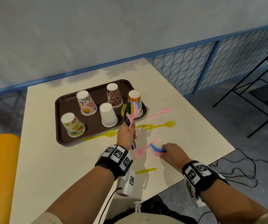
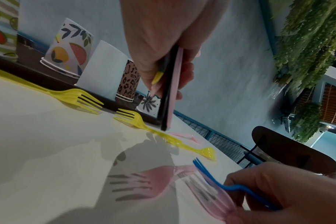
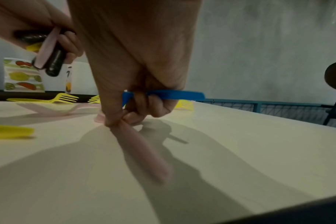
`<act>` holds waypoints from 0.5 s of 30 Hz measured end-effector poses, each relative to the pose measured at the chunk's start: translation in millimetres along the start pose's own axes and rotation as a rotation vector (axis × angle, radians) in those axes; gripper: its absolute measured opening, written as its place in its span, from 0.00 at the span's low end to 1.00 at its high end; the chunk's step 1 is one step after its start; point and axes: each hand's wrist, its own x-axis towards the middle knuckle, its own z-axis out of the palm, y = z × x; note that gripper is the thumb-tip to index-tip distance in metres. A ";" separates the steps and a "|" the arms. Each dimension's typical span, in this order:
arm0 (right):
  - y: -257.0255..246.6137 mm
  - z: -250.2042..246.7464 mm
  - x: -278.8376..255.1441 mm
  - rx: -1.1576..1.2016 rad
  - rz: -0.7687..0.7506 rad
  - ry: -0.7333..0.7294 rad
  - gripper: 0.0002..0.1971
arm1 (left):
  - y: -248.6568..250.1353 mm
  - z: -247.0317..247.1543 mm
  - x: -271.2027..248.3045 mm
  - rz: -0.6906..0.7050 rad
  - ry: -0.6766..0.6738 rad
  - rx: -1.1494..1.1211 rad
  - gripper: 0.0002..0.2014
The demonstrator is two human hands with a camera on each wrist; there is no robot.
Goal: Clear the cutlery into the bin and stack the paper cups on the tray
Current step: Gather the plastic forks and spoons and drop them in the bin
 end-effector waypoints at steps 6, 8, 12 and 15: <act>-17.6 -12.1 4.1 0.127 -0.028 0.108 0.11 | -6.6 -16.8 -4.4 0.004 0.013 0.022 0.14; -26.7 -12.1 10.5 0.101 -0.123 0.086 0.12 | -10.8 -23.1 -4.4 -0.029 0.029 0.003 0.11; -38.9 -1.3 21.2 -0.024 -0.259 -0.016 0.16 | -23.3 -38.7 -2.9 -0.068 0.084 -0.001 0.11; -44.7 3.8 26.9 -0.132 -0.230 -0.044 0.14 | -34.3 -51.1 -0.8 -0.044 0.127 0.055 0.13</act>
